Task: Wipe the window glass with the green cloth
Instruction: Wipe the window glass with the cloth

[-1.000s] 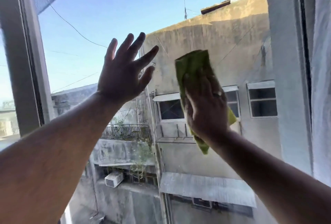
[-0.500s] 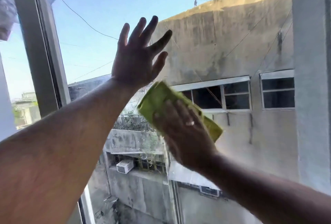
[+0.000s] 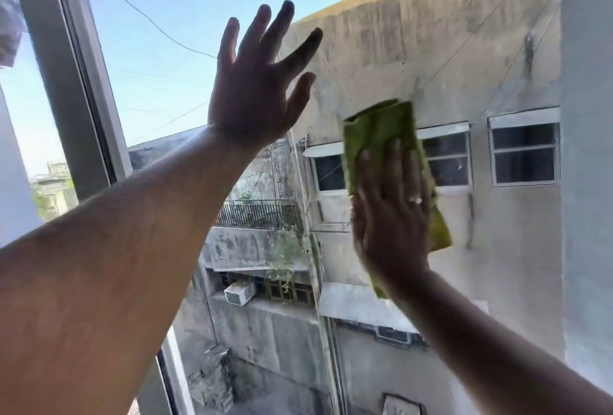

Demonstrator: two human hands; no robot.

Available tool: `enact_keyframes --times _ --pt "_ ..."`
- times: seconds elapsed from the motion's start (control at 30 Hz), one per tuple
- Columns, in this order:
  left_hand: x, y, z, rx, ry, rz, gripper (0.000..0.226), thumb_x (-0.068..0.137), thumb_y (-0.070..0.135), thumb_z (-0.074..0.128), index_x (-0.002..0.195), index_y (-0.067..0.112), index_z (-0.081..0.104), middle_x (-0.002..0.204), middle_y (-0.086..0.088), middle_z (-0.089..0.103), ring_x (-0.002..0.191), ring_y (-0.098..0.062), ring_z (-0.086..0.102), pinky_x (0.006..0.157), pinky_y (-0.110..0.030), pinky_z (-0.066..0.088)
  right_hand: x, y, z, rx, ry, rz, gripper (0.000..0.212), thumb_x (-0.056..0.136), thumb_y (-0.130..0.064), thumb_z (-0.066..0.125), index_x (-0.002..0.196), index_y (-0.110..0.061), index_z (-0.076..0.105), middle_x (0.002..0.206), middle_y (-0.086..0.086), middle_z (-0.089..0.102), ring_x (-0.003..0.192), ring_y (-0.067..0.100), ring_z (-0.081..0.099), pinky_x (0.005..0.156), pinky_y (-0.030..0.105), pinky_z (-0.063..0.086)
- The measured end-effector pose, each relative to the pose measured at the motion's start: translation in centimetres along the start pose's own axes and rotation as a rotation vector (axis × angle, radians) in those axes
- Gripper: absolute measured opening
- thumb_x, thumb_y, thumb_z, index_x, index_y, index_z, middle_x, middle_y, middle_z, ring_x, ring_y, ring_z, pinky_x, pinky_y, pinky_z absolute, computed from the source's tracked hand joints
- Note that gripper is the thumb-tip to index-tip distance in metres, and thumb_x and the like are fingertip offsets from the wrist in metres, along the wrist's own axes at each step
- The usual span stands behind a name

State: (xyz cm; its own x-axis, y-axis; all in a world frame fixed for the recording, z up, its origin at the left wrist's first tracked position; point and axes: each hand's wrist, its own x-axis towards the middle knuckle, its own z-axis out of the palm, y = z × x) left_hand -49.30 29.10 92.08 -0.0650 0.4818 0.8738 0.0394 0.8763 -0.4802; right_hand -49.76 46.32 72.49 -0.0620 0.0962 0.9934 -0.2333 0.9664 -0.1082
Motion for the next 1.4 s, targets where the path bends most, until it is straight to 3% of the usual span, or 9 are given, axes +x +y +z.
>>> enact_keyframes --times 0.2,0.4,0.5,0.77,0.97,1.07,1.17,1.3,1.4 --pt "0.2 -0.1 -0.7 -0.028 -0.009 0.014 0.052 0.104 0.050 0.024 0.152 0.034 0.033 0.165 -0.011 0.025 0.152 -0.032 0.024 0.122 -0.055 0.013 -7.1 -2.2 -0.7 0.092 -0.309 -0.936 0.056 0.092 -0.048 0.053 0.146 -0.038 0.044 0.157 -0.007 0.043 0.142 0.019 0.043 0.116 0.039 0.033" --pt "0.2 0.1 -0.8 -0.009 -0.008 0.013 0.056 0.103 0.052 0.016 0.151 0.033 0.034 0.163 -0.013 0.028 0.151 -0.034 0.027 0.122 -0.058 0.018 6.7 15.9 -3.8 -0.085 -0.116 -0.017 0.064 0.101 -0.042 0.029 0.158 -0.016 0.018 0.163 0.023 0.021 0.151 0.039 0.021 0.110 0.059 0.039" --pt "0.2 0.3 -0.8 -0.014 -0.001 0.016 0.052 0.103 0.048 0.023 0.151 0.032 0.036 0.163 -0.014 0.029 0.150 -0.034 0.028 0.121 -0.058 0.019 9.9 12.5 -3.2 -0.043 0.017 0.309 0.063 0.099 -0.036 0.032 0.156 -0.010 0.023 0.162 0.026 0.020 0.151 0.042 0.020 0.117 0.056 0.030" --pt "0.5 -0.5 -0.7 -0.051 -0.017 0.034 0.053 0.102 0.051 0.025 0.149 0.031 0.041 0.161 -0.013 0.033 0.149 -0.035 0.030 0.119 -0.057 0.020 -1.1 3.5 -2.2 0.127 -0.373 -1.069 0.047 0.095 -0.033 0.050 0.142 -0.038 0.051 0.154 -0.010 0.047 0.148 0.018 0.032 0.125 0.038 0.019" --pt "0.2 0.1 -0.6 -0.023 -0.013 0.017 0.052 0.103 0.049 0.026 0.149 0.031 0.040 0.162 -0.015 0.033 0.148 -0.036 0.031 0.119 -0.058 0.021 17.3 22.8 -6.3 -0.110 -0.152 0.054 0.067 0.094 -0.046 0.022 0.149 -0.013 0.041 0.150 0.030 0.044 0.134 0.048 0.046 0.108 0.057 0.042" --pt "0.3 0.1 -0.8 -0.043 -0.011 0.034 0.050 0.104 0.044 0.031 0.149 0.027 0.042 0.160 -0.018 0.034 0.147 -0.040 0.032 0.118 -0.060 0.021 18.2 21.0 -6.0 -0.093 -0.061 0.239 0.057 0.100 -0.038 0.032 0.150 -0.012 0.039 0.153 0.032 0.036 0.136 0.051 0.041 0.110 0.056 0.039" --pt "0.3 0.2 -1.3 -0.122 -0.040 0.034 0.050 0.101 0.040 0.037 0.146 0.020 0.046 0.160 -0.019 0.034 0.147 -0.043 0.031 0.117 -0.065 0.019 11.7 11.9 -3.6 0.055 0.012 -0.024 0.058 0.097 -0.027 0.048 0.153 -0.023 0.035 0.163 0.014 0.024 0.149 0.040 0.028 0.114 0.053 0.036" --pt "0.0 0.1 -3.2 -0.237 -0.177 0.018 0.051 0.096 0.029 0.045 0.144 0.014 0.046 0.158 -0.015 0.038 0.148 -0.039 0.030 0.118 -0.066 0.018 -1.5 1.4 -2.9 0.234 -0.397 -0.789 0.061 0.084 -0.029 0.053 0.144 -0.037 0.046 0.158 -0.005 0.041 0.147 0.024 0.035 0.119 0.045 0.030" --pt "-4.8 0.4 -5.6 -0.191 -0.222 0.010 0.043 0.096 0.033 0.042 0.128 0.011 0.059 0.131 -0.013 0.063 0.120 -0.037 0.059 0.103 -0.053 0.041 -2.2 1.7 -3.1 0.327 -0.522 -0.859 0.064 0.080 -0.026 0.053 0.143 -0.034 0.052 0.157 -0.005 0.043 0.148 0.019 0.035 0.118 0.043 0.033"
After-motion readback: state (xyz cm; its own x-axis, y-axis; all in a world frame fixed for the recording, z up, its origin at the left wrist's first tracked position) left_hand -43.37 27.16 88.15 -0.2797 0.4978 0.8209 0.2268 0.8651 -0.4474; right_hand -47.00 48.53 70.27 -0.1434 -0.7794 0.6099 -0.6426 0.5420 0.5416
